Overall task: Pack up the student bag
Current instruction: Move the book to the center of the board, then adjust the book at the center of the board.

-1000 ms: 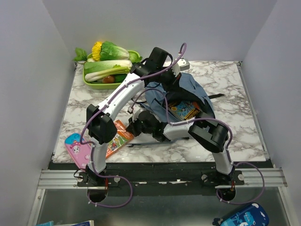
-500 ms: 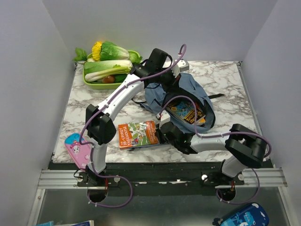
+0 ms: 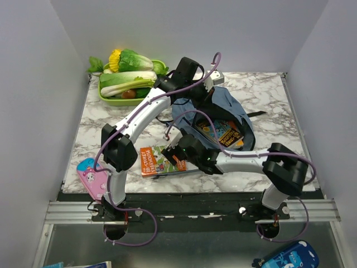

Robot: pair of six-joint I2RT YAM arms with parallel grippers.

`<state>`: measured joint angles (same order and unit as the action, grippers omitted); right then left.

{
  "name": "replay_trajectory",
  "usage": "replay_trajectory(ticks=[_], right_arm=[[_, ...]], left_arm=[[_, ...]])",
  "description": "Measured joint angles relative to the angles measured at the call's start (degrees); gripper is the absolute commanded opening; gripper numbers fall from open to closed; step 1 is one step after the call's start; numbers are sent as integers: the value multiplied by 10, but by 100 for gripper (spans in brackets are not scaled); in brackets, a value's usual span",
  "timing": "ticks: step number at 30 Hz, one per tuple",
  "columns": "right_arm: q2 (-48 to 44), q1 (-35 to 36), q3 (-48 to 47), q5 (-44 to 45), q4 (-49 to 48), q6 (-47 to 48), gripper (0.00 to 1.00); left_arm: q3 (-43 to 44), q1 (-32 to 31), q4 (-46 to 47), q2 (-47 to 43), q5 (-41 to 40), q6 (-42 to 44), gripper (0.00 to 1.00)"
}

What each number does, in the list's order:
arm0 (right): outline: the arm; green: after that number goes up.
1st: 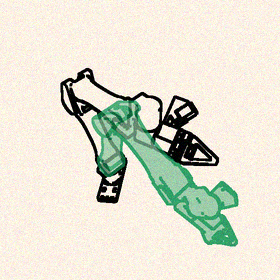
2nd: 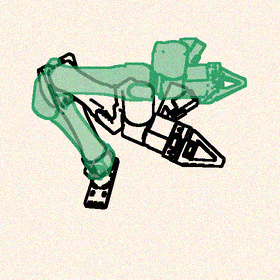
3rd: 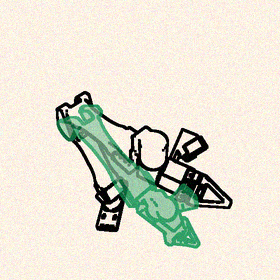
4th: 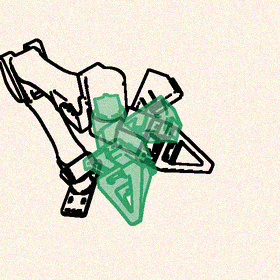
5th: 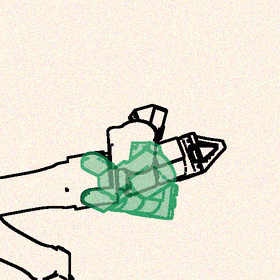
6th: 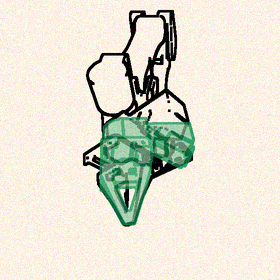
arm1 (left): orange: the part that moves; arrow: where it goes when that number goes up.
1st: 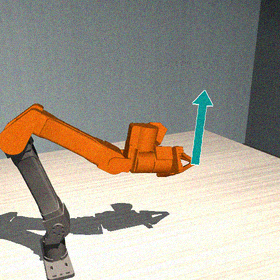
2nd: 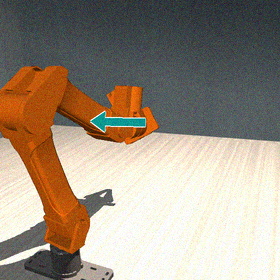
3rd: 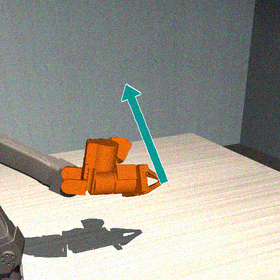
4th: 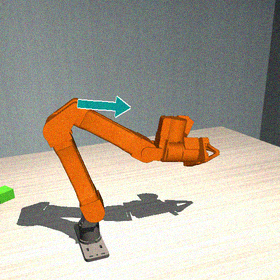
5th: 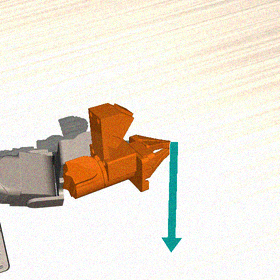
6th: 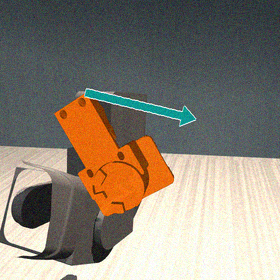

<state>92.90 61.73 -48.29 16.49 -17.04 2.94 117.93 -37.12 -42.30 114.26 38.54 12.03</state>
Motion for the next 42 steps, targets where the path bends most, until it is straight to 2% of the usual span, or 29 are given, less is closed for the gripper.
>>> replay_trajectory(ticks=[7, 10, 17, 26, 32, 35, 42], right_arm=[[133, -35, -71, -114, -40, 90, 100], [151, -49, -98, -150, -48, 116, 100], [169, -72, -110, -223, -56, 150, 100], [167, -90, -132, -376, 39, 148, 98], [145, -102, -117, -411, 87, 144, 95], [144, -103, -117, -416, 96, 144, 91], [137, -105, -117, -411, 120, 134, 68]], left_arm=[[-1, 0, 2, -4, 0, 0, 0], [-1, 0, 2, -6, 0, 0, 0], [-2, 0, 2, -7, 0, 2, 0], [-4, 0, 0, -8, 0, 9, 0], [-13, 0, 2, -12, 0, 8, 0], [-13, 0, 3, -14, 0, 8, 0], [-13, 0, 2, -17, 0, 8, 0]])
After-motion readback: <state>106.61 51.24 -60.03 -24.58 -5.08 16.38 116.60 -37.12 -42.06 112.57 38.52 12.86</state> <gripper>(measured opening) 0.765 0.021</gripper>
